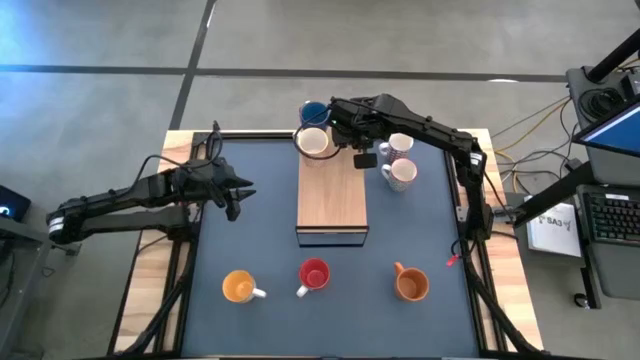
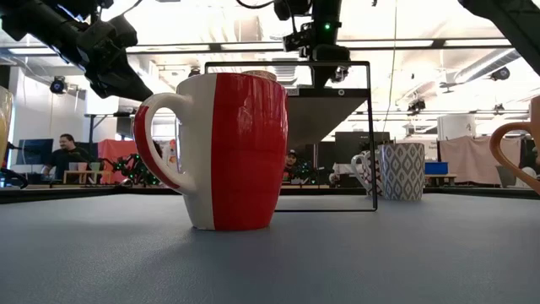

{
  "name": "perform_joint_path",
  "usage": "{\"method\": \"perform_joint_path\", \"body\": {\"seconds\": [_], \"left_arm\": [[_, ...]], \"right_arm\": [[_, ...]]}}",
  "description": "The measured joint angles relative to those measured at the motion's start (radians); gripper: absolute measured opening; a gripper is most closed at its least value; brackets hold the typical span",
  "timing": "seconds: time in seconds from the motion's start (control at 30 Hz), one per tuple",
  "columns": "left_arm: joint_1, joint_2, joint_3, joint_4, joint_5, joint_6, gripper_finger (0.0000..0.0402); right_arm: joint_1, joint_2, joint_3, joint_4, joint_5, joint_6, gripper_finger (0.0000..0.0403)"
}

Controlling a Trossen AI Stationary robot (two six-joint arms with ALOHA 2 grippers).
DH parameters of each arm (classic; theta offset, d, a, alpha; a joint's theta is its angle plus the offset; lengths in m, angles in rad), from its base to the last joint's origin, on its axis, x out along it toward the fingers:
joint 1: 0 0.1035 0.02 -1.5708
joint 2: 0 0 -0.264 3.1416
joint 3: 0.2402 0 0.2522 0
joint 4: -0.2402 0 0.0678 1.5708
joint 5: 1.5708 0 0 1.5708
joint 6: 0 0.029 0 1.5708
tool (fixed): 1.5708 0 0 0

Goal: Place coffee mugs
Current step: Put the blue patterned mug on the shelf

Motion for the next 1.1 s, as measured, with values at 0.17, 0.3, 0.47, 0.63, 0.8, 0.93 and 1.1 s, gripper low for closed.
{"method": "perform_joint_path", "body": {"seconds": [0.17, 0.3, 0.47, 0.63, 0.8, 0.93, 1.1], "left_arm": [[0.0, 0.0, 0.0, 0.0, 0.0, 0.0, 0.0107], [0.0, 0.0, 0.0, 0.0, 0.0, 0.0, 0.0107], [0.0, 0.0, 0.0, 0.0, 0.0, 0.0, 0.0107], [0.0, 0.0, 0.0, 0.0, 0.0, 0.0, 0.0107], [0.0, 0.0, 0.0, 0.0, 0.0, 0.0, 0.0107], [0.0, 0.0, 0.0, 0.0, 0.0, -0.001, 0.0107], [0.0, 0.0, 0.0, 0.0, 0.0, -0.009, 0.0107]], "right_arm": [[0.001, -0.025, 0.0, 0.002, -0.001, 0.01, 0.0043], [0.002, -0.03, 0.0, 0.004, -0.036, 0.033, 0.0043], [0.002, -0.031, 0.0, 0.027, -0.071, 0.04, 0.0043], [0.002, -0.031, 0.0, 0.061, -0.068, 0.025, 0.0043], [0.002, -0.031, 0.0, 0.061, -0.059, 0.013, 0.0043], [0.0, -0.031, 0.0, 0.061, -0.042, 0.013, 0.0043], [-0.004, -0.03, 0.0, 0.061, -0.042, -0.003, 0.0043]]}}
